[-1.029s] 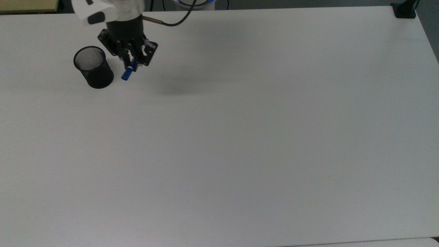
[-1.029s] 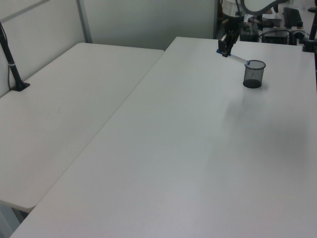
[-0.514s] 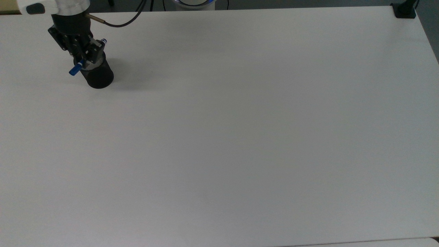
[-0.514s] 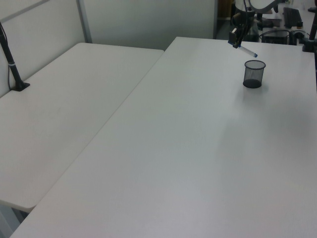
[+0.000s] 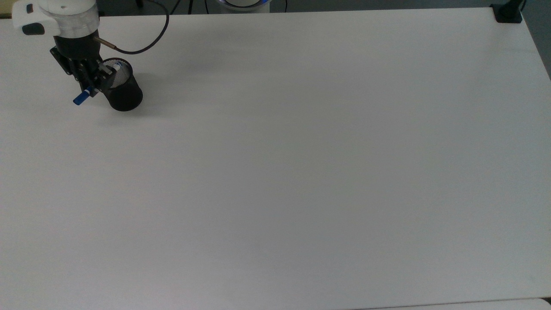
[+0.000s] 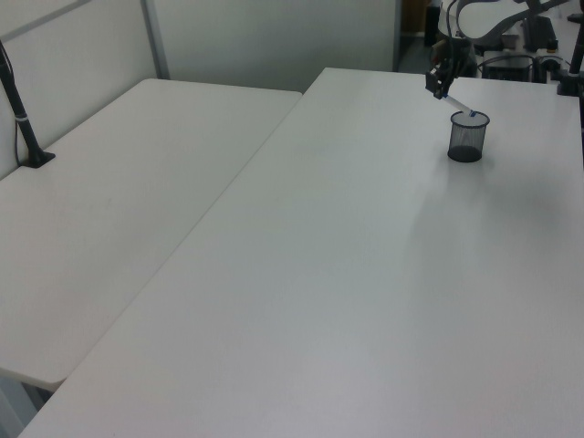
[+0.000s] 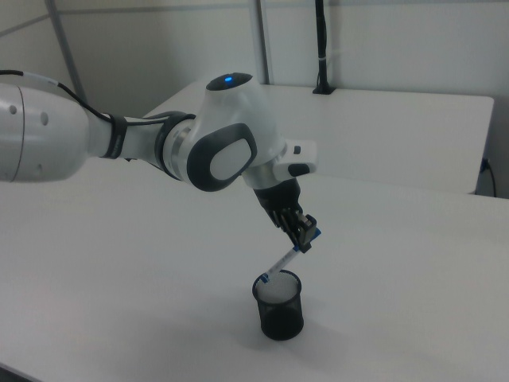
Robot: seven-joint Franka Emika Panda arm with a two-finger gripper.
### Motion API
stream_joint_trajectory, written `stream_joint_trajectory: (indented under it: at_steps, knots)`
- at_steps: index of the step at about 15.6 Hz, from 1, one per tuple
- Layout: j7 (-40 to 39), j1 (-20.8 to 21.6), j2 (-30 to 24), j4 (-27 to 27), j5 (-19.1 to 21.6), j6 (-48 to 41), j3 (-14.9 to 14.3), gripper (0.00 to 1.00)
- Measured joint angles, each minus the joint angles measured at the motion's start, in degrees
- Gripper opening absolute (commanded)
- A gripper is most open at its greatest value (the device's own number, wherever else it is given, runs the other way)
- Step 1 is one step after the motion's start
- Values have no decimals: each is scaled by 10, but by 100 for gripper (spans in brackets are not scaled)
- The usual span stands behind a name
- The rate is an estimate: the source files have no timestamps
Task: Insert the marker
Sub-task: 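Lower the marker tip-first into the pen cup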
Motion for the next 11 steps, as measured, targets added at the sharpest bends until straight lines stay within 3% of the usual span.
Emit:
stream_joint_trajectory:
  at_steps: [11]
  knots:
    - [-23,0,0,-32,0,13,-21,6]
